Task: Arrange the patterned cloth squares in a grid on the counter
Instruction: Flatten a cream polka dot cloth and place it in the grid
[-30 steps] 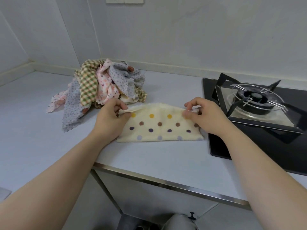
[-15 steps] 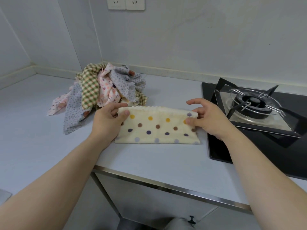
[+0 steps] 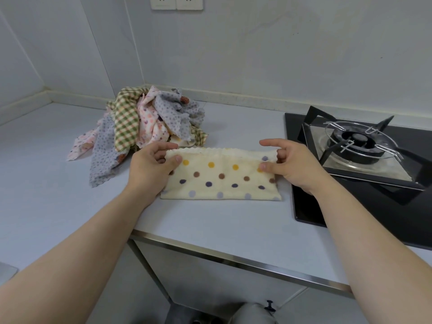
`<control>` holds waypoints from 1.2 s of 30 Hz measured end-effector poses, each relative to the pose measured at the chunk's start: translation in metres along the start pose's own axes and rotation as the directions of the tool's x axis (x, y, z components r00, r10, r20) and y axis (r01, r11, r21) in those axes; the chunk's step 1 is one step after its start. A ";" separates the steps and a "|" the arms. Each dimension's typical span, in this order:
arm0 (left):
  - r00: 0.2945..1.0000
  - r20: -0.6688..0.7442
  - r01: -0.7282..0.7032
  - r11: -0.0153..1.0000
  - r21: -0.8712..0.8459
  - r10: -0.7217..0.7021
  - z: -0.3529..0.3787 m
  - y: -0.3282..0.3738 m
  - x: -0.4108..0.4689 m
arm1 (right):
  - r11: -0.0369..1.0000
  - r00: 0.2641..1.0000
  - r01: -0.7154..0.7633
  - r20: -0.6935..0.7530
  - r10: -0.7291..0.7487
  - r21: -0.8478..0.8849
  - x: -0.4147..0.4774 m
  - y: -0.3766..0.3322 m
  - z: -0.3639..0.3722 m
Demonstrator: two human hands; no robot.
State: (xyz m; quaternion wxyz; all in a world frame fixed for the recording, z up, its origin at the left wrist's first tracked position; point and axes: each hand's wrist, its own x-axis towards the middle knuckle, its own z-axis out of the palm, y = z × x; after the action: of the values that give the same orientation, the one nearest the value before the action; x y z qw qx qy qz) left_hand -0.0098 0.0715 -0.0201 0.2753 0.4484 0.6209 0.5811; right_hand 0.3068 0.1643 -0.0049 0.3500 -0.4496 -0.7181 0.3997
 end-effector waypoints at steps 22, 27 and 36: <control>0.998 -0.054 -0.008 0.997 0.075 0.012 0.001 -0.001 0.001 | 0.981 0.995 0.064 -0.060 -0.077 -0.184 -0.001 -0.002 0.004; 0.997 -0.069 -0.016 0.996 0.082 0.022 0.002 0.002 -0.001 | 0.975 0.988 0.057 -0.126 -0.086 -0.215 0.001 -0.001 0.008; 0.995 -0.093 -0.026 0.996 0.080 0.033 0.003 0.002 -0.002 | 0.992 0.994 0.047 -0.091 -0.057 -0.114 0.000 -0.004 0.005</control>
State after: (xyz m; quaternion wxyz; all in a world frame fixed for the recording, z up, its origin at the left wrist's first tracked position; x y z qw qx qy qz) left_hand -0.0059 0.0710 -0.0190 0.2191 0.4399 0.6489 0.5808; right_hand 0.3012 0.1619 -0.0037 0.3680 -0.4681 -0.7335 0.3278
